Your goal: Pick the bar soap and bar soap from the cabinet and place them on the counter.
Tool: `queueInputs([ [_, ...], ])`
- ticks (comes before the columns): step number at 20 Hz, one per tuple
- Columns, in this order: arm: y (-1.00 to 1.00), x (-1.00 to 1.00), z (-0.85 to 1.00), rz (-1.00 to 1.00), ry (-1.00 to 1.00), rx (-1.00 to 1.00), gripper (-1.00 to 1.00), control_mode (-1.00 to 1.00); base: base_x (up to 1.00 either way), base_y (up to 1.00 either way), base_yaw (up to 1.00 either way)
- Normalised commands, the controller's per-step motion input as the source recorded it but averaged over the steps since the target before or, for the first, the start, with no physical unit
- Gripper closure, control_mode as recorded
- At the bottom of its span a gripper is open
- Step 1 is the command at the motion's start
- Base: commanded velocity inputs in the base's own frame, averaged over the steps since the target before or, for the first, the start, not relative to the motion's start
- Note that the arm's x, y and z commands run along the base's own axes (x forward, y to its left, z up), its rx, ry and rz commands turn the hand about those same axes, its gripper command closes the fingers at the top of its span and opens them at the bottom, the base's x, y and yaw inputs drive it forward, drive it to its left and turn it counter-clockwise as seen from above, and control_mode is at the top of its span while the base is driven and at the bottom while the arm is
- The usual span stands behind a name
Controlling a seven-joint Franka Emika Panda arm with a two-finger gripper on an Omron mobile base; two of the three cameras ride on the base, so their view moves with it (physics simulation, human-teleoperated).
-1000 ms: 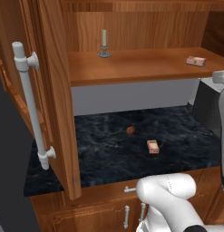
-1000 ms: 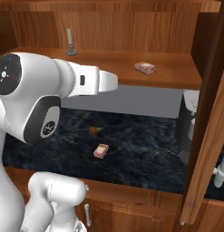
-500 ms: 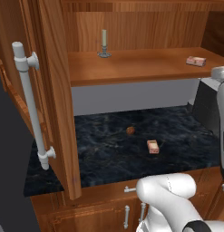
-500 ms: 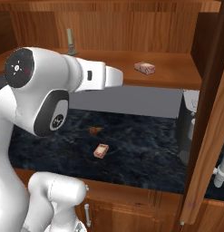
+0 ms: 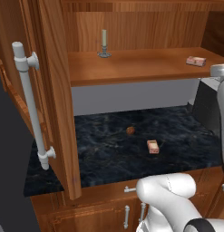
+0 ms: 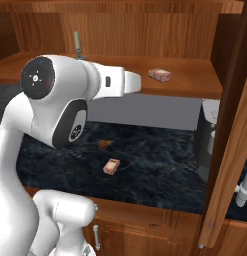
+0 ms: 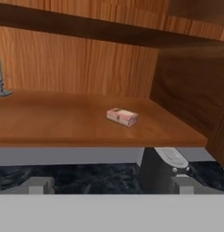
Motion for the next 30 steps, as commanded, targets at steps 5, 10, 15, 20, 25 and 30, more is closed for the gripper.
queueInputs([
  [5,-0.08,0.29,0.00,0.05,-0.02,0.00,-1.00,-1.00,0.00,0.00,0.00],
  [10,-0.06,0.38,0.00,0.02,0.00,0.00,-1.00,-1.00,0.00,0.00,0.00],
  [15,-0.13,0.26,0.00,0.01,0.00,0.00,-1.00,-1.00,0.00,0.00,0.00],
  [20,-0.16,0.24,0.00,0.00,0.00,0.00,-1.00,-1.00,0.00,0.00,0.00],
  [25,-0.13,0.27,0.00,0.00,0.02,0.00,-1.00,-1.00,0.00,0.00,0.00],
  [30,-0.09,0.28,0.00,0.00,0.02,0.00,-1.00,-1.00,0.00,0.00,0.00],
])
